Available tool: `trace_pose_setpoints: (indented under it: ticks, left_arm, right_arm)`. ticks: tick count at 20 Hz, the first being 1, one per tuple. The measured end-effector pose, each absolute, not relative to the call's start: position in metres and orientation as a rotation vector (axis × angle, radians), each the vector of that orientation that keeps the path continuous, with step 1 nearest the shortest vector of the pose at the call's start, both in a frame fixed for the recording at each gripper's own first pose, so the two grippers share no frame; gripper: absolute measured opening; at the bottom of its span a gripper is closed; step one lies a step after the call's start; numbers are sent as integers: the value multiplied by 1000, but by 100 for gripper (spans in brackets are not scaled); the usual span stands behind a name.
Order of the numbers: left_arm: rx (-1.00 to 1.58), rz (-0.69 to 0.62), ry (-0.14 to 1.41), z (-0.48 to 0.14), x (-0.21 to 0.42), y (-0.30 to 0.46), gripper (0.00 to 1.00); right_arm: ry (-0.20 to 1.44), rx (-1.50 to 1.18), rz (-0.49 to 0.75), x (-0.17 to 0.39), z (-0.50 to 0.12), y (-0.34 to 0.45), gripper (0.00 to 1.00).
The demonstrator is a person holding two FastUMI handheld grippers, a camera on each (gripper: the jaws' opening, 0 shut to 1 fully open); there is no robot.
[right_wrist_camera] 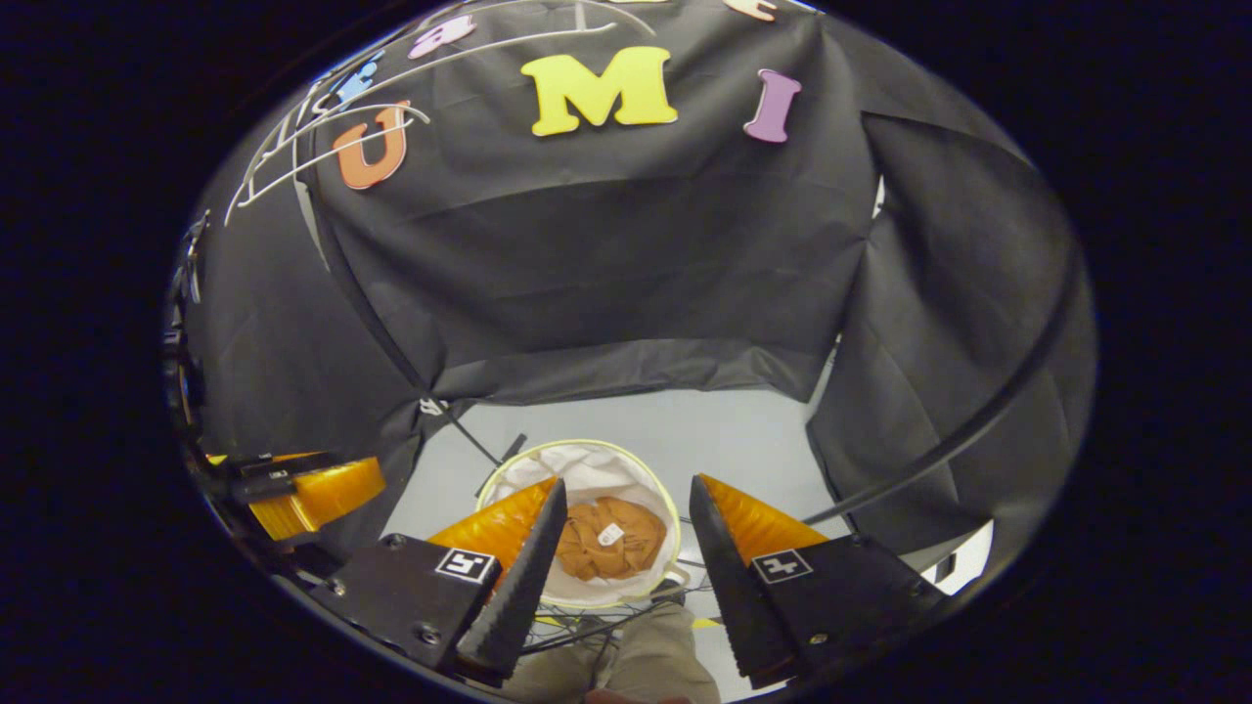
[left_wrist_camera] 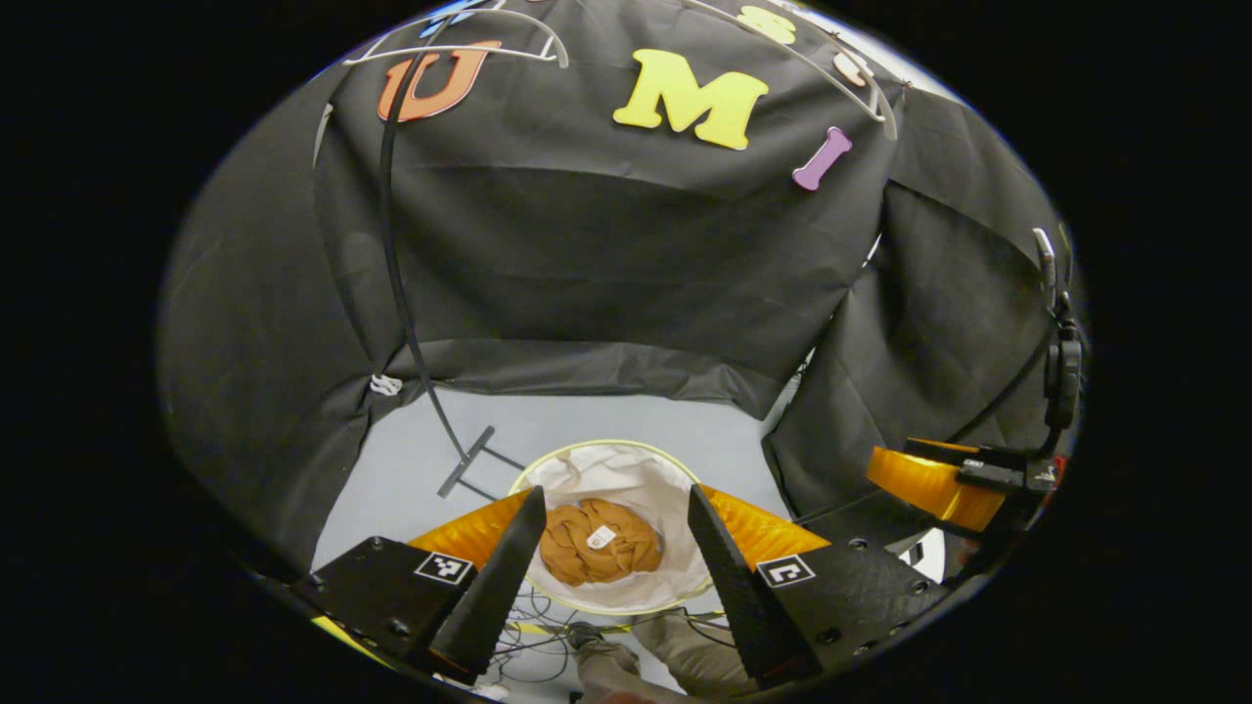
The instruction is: Grasp the clothes on the hanger with both hands and then place them into the laundry hamper below.
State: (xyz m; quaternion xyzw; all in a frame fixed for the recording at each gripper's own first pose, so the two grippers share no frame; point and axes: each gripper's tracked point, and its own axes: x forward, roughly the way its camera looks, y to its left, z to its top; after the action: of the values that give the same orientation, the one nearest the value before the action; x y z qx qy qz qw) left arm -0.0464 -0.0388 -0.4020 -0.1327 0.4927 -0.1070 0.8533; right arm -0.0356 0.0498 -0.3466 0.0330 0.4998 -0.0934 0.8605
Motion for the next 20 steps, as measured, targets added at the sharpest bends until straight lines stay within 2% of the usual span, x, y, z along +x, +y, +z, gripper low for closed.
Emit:
trace_pose_setpoints:
  ticks: [5, 6, 9, 11, 12, 13, 14, 15, 16, 17, 20]
  left_arm:
    - [-275, -202, 978, -373, -41, -18, 90]
    - [-268, -188, 948, -362, -37, -11, 90]
    - [-235, -136, 813, -314, -22, 8, 90]
    - [-203, -92, 691, -273, -16, 15, 90]
    - [-188, -72, 626, -249, -17, 17, 90]
    - [-178, -53, 552, -218, -21, 16, 99]
    - [-168, -41, 488, -192, -26, 12, 99]
    - [-159, -34, 424, -168, -33, 6, 99]
    - [-148, -26, 365, -141, -43, -2, 99]
    - [-142, -21, 309, -118, -53, -11, 81]
    - [-140, -36, 179, -56, -100, -48, 87]
  right_arm:
    - [950, 82, -211, -25, -305, 45, 81]
    - [911, 77, -203, -25, -290, 46, 84]
    - [771, 60, -151, -15, -244, 45, 81]
    - [658, 38, -101, -13, -200, 42, 84]
    - [592, 21, -77, -19, -173, 38, 81]
    - [522, -1, -53, -27, -147, 34, 81]
    - [454, -21, -30, -38, -120, 25, 81]
    - [389, -34, -12, -48, -97, 17, 84]
    - [335, -40, -2, -59, -78, 5, 81]
    - [298, -42, 0, -71, -61, -7, 82]
    - [217, -20, 31, -114, -39, -45, 82]
